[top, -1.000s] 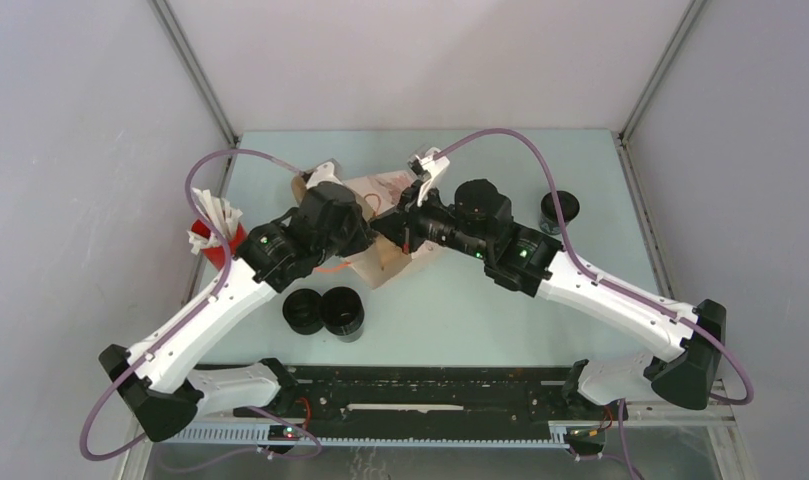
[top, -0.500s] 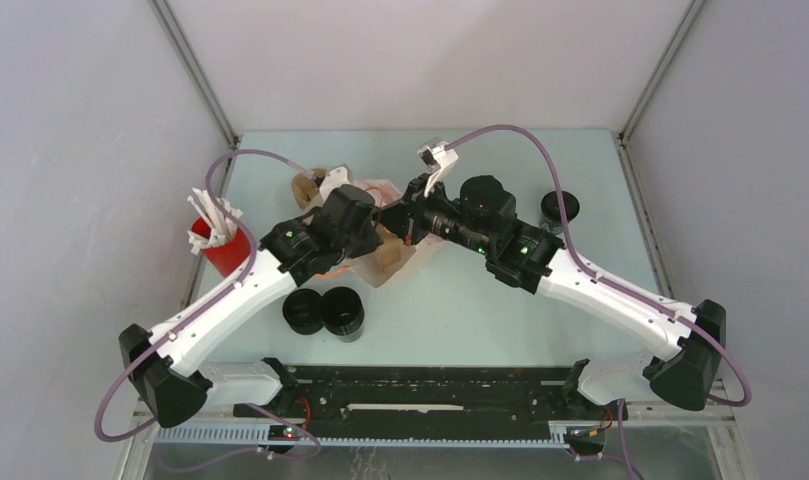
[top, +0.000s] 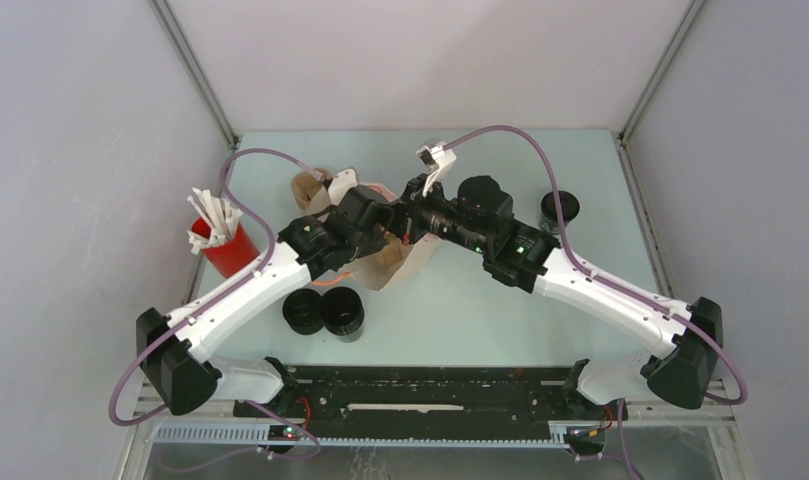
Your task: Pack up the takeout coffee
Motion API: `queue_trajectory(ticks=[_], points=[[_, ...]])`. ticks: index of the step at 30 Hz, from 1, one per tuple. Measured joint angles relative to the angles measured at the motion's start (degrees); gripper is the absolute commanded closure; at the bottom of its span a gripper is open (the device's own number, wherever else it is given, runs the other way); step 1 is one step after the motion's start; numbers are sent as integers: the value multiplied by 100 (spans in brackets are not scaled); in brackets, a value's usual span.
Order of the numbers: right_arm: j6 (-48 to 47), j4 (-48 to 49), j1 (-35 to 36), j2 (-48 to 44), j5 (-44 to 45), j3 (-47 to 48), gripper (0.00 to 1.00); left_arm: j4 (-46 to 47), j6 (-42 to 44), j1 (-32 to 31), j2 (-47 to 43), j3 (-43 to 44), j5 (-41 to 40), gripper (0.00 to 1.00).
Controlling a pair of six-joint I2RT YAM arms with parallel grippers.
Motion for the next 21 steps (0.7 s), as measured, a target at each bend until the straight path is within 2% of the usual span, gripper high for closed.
queue_trajectory(ticks=[2, 6, 9, 14, 17, 21], points=[[13, 22, 0, 24, -13, -4, 100, 76, 0, -2, -7, -22, 9, 82], [17, 37, -4, 63, -55, -4, 100, 221, 28, -2, -37, -98, 33, 64], [15, 37, -4, 66, -76, -4, 100, 409, 105, -2, -138, -254, 131, 55], [-2, 15, -7, 66, -96, -4, 100, 885, 341, -4, -693, -807, 407, 30], [-63, -61, -28, 66, -94, -4, 100, 1056, 560, -4, -1141, -1069, 599, 22], [-142, -72, -13, 20, -227, 0, 100, 1106, 981, 17, -1646, -1150, 933, 18]])
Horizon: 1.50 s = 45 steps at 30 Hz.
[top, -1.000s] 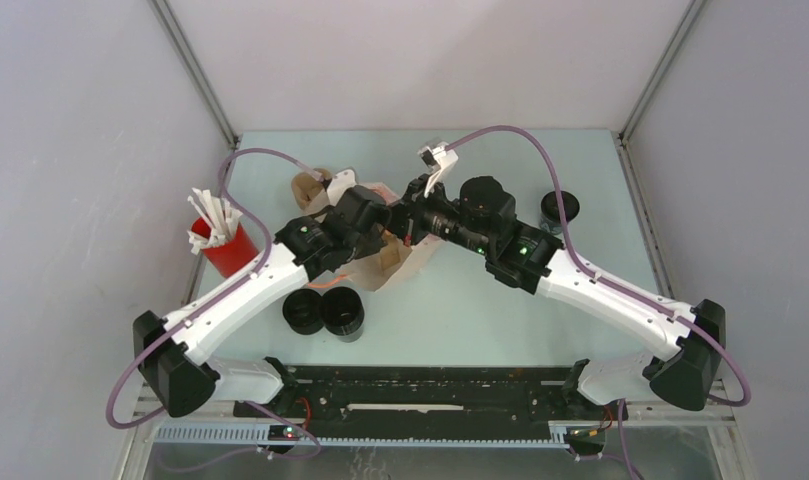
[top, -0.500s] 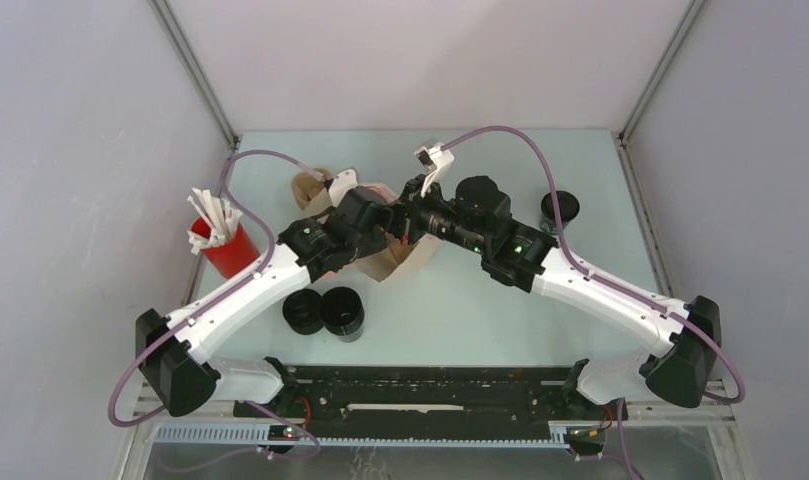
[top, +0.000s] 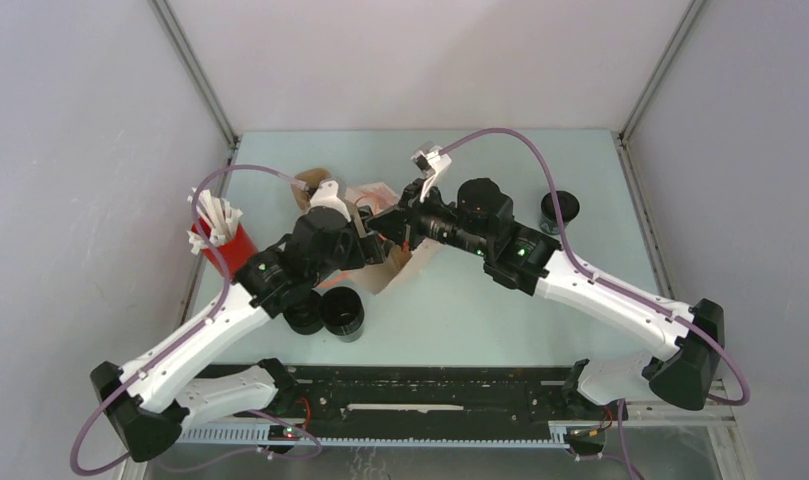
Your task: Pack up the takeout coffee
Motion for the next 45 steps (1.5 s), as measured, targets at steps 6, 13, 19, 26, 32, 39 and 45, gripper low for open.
queue_trajectory(ticks=[6, 13, 19, 26, 32, 39, 45], points=[[-166, -28, 39, -162, -223, 9, 100, -562, 461, 15, -492, 22, 271, 3], [-431, -407, -168, -129, 59, -13, 100, -1792, 494, 494, -1263, 822, -380, 0], [-527, -476, -162, -129, 50, -13, 100, -2243, 431, 844, -1784, 782, -474, 4], [-667, -544, -125, -131, 17, -13, 100, -2321, 546, 868, -1683, 468, -516, 21], [-785, -599, -118, -131, -26, -13, 100, -2079, 986, 870, -1019, 470, -702, 41], [-909, -704, -96, -164, 2, -13, 100, -1657, 1510, 905, -254, 474, -929, 85], [-1143, -1185, -24, -398, 369, 42, 88, -837, 1823, 916, -361, 402, -765, 100]])
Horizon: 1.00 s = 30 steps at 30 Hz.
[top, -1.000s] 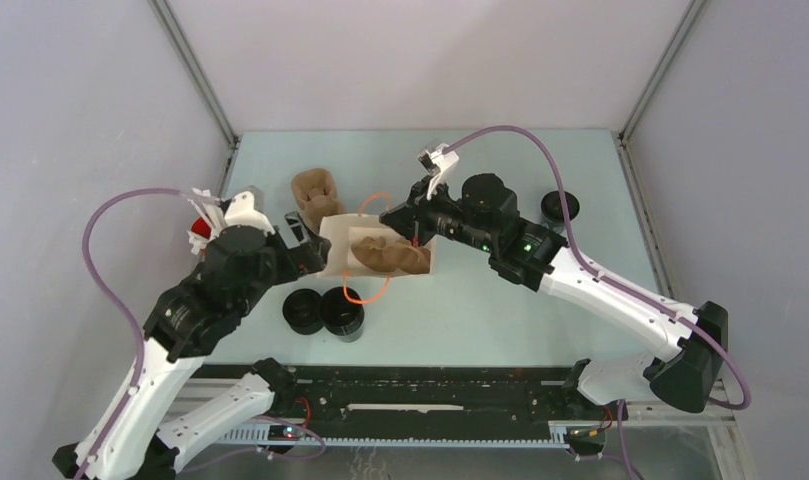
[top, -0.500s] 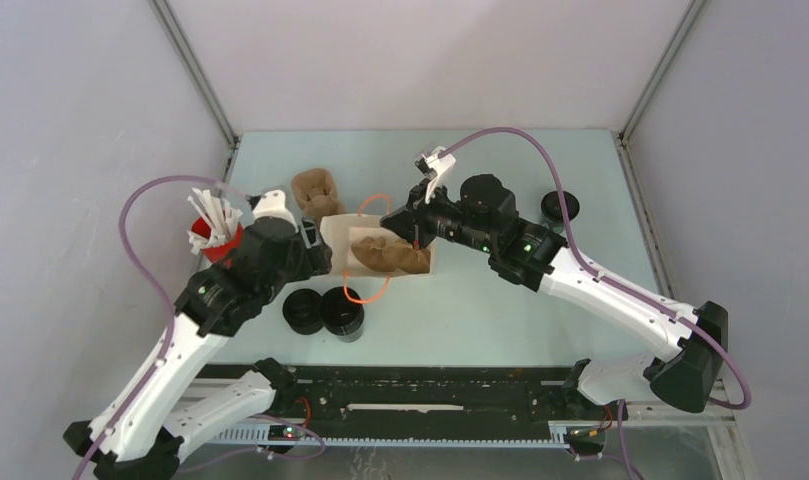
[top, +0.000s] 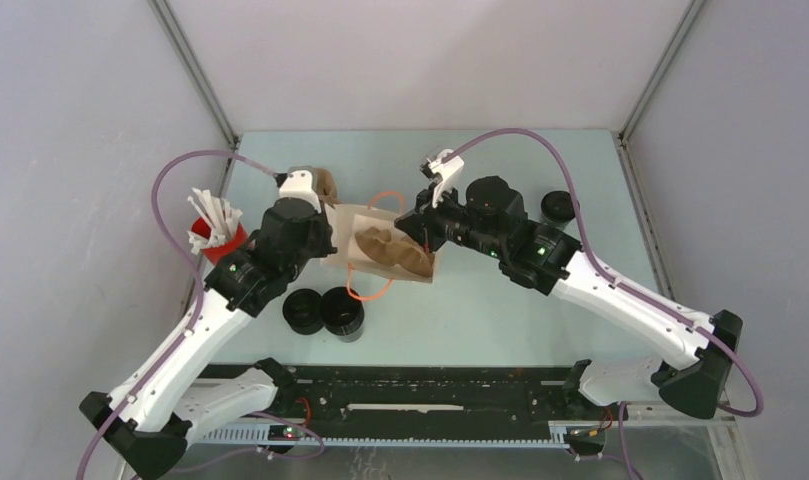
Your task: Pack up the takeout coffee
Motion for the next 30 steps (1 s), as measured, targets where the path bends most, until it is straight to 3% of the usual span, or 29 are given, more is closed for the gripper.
queue_trajectory(ticks=[1, 6, 8, 10, 14, 19, 21, 26, 30], points=[[-68, -212, 20, -11, 164, 103, 84, 153, 33, 0, -57, -57, 50, 100], [-339, -1534, 157, 24, 1126, 1012, 35, 1067, 179, 2, -472, -669, 426, 100], [-413, -2028, 260, 13, 1565, 1335, 25, 1331, 186, 2, -566, -866, 520, 100], [-442, -2533, 385, -35, 1893, 1515, 21, 1460, 195, 2, -573, -907, 601, 100], [-374, -3536, 643, -275, 2236, 1534, 21, 1725, 238, 2, -575, -914, 765, 100], [-219, -4282, 1274, -651, 2140, 1534, 33, 1840, 363, 2, -575, -918, 957, 100], [-144, -4339, 1561, -695, 1996, 1534, 45, 1867, 387, 2, -570, -918, 1071, 100], [20, -4096, 1956, -337, 1668, 1513, 53, 1917, 391, 2, -498, -918, 1318, 100], [-24, -3764, 2124, 173, 1803, 1480, 70, 1928, 450, 2, -501, -935, 1499, 100]])
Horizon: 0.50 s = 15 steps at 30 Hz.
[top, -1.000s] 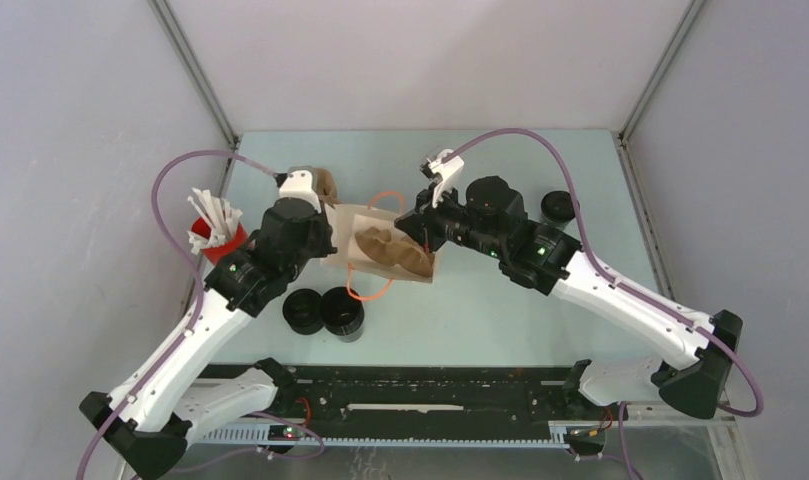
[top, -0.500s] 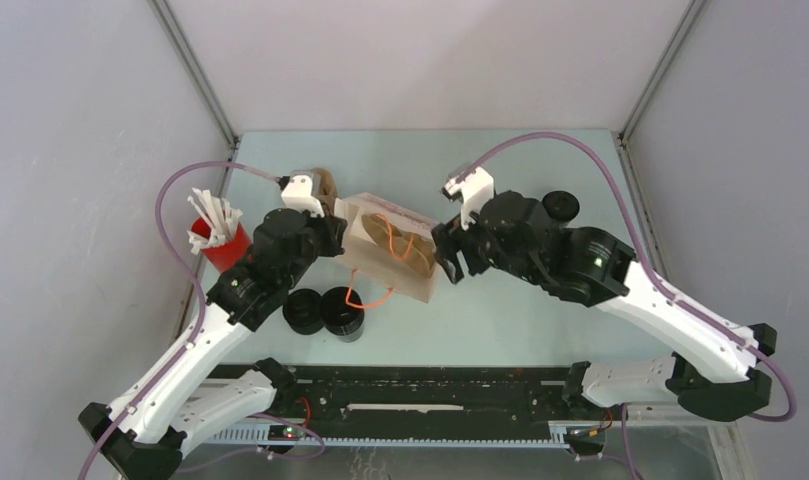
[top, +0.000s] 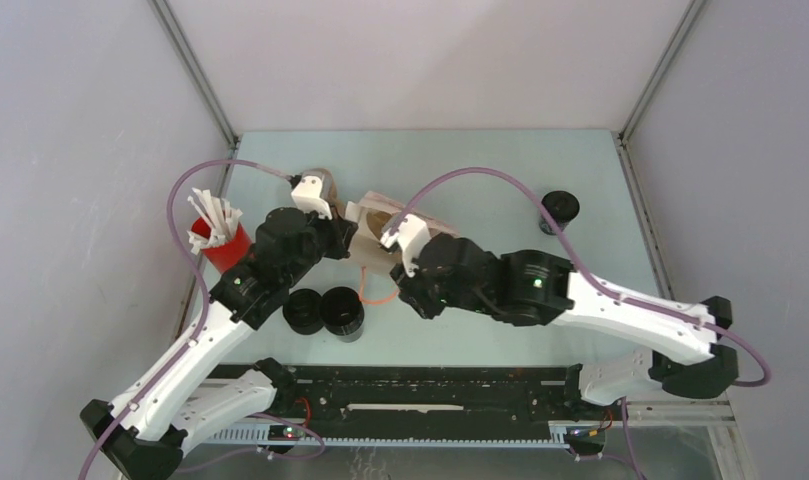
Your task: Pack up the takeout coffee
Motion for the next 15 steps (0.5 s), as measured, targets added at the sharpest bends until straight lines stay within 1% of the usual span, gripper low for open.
queue_trajectory(ticks=[4, 8, 15], points=[[-221, 116, 26, 468, 535, 11, 73, 11, 83, 0, -50, -50, 142, 100], [-525, 144, 15, 826, 1045, 22, 82, 44, 120, 0, -192, -197, 188, 100], [-826, 317, -35, 1279, 1950, -15, 83, 92, 131, -4, -199, -229, 236, 100]])
